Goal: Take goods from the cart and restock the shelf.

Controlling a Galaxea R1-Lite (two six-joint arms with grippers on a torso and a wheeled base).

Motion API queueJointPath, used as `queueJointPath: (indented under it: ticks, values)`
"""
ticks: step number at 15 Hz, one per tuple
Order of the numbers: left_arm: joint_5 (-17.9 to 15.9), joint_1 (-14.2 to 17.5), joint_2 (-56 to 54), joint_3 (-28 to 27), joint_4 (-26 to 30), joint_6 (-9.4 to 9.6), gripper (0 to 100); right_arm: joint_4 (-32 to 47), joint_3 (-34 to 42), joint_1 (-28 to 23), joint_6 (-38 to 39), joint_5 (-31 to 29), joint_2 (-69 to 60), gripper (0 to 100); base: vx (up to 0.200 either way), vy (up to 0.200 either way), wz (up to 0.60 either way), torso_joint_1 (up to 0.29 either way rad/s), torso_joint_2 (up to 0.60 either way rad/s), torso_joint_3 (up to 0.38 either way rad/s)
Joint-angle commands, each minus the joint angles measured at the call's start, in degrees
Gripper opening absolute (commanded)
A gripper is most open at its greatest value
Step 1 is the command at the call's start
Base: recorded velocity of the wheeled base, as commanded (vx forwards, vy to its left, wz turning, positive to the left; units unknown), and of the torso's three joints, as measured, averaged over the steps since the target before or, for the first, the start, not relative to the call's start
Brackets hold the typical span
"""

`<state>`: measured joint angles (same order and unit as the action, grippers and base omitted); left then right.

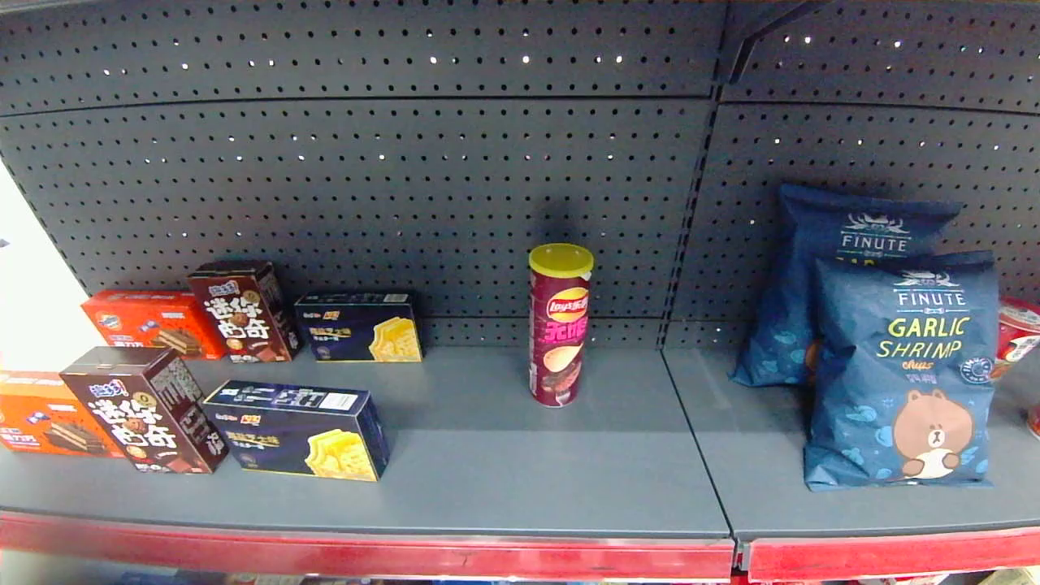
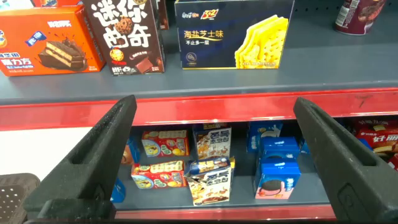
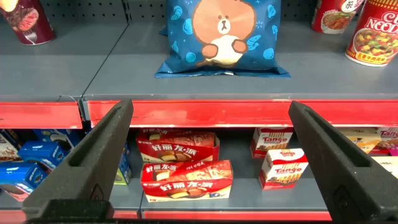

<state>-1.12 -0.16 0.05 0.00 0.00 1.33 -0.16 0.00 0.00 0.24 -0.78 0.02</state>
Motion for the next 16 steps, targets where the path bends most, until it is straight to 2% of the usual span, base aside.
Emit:
queueJointPath:
  ticks: [1,9,16]
  values:
    - [0.0,0.0,0.0,0.0,0.0,-0.01,100,0.0,0.0,0.0,0.0,0.0,0.0,100,0.0,0.0,0.0,0.0,0.0,0.0]
    - [0.0,0.0,0.0,0.0,0.0,-0.01,100,0.0,0.0,0.0,0.1,0.0,0.0,100,0.0,0.0,0.0,0.0,0.0,0.0]
    - [0.0,0.0,0.0,0.0,0.0,-0.01,100,0.0,0.0,-0.1,0.1,0.0,0.0,100,0.0,0.0,0.6,0.004,0.0,0.003]
